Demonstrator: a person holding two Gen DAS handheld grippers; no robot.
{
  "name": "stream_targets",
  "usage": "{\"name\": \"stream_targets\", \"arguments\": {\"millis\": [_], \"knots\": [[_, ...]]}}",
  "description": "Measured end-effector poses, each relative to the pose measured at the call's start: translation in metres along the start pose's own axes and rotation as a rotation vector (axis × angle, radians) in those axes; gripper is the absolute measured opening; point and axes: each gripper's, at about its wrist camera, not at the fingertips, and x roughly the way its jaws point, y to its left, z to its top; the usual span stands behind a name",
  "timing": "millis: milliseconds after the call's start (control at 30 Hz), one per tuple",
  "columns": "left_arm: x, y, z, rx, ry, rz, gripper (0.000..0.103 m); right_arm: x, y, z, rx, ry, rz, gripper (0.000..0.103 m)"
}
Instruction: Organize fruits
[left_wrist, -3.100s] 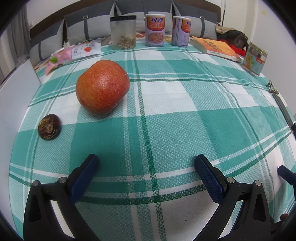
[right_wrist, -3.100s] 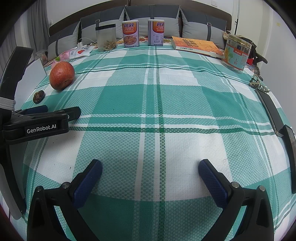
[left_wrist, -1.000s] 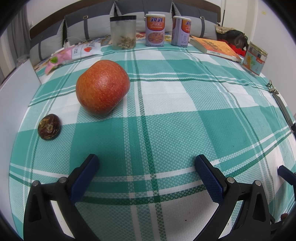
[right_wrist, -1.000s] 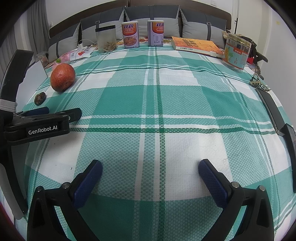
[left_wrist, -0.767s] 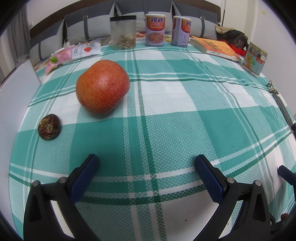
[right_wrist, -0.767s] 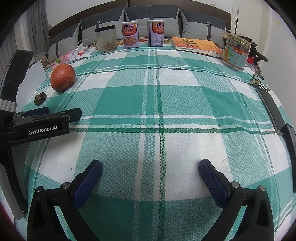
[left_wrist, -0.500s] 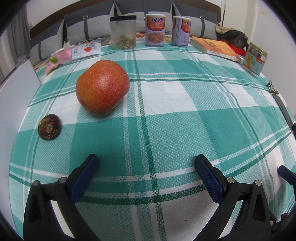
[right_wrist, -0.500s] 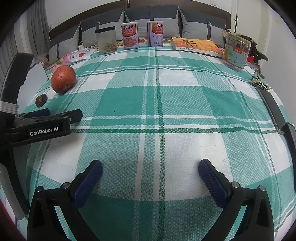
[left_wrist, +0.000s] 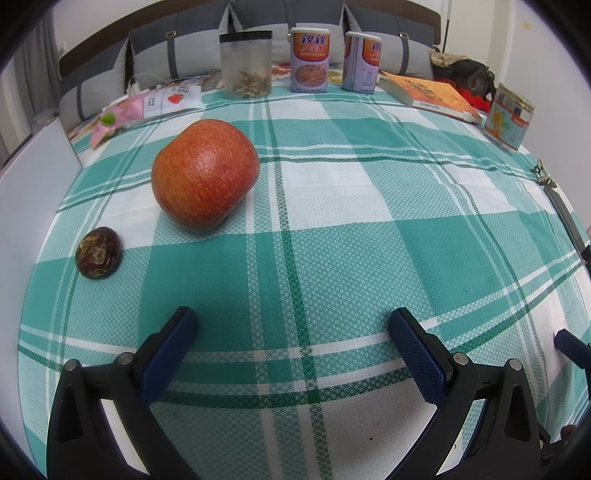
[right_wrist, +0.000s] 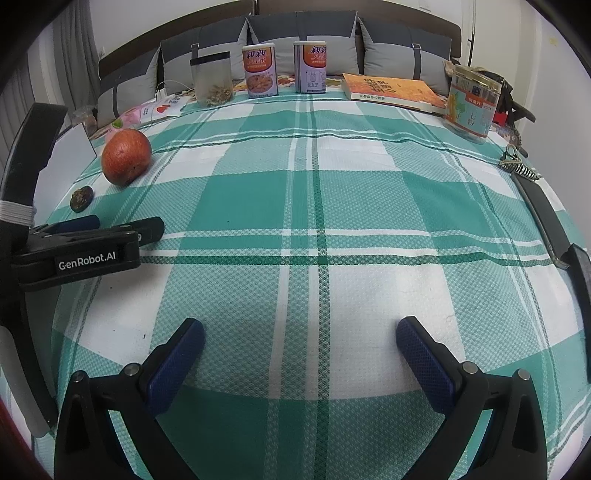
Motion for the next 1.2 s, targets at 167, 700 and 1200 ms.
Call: {"name": "stream_targets", "arguments": {"millis": [167, 700, 1200], "knots": [[0.0, -0.0003, 0.0, 0.0, 0.0, 0.0, 0.103, -0.0002, -0.0009, -0.0001, 0.003, -0.002, 0.005, 0.103], [-0.0001, -0.0003, 0.0, 0.0, 0.0, 0.0, 0.103, 0.0015, 0.0036, 0.0003, -0.009, 0.005, -0.012, 0.103], [-0.0001, -0.0006, 0.0, 0.0, 0.0, 0.0, 0.103, 0.0006, 0.0007, 0.0, -0.007, 0.003, -0.007, 0.103]]}}
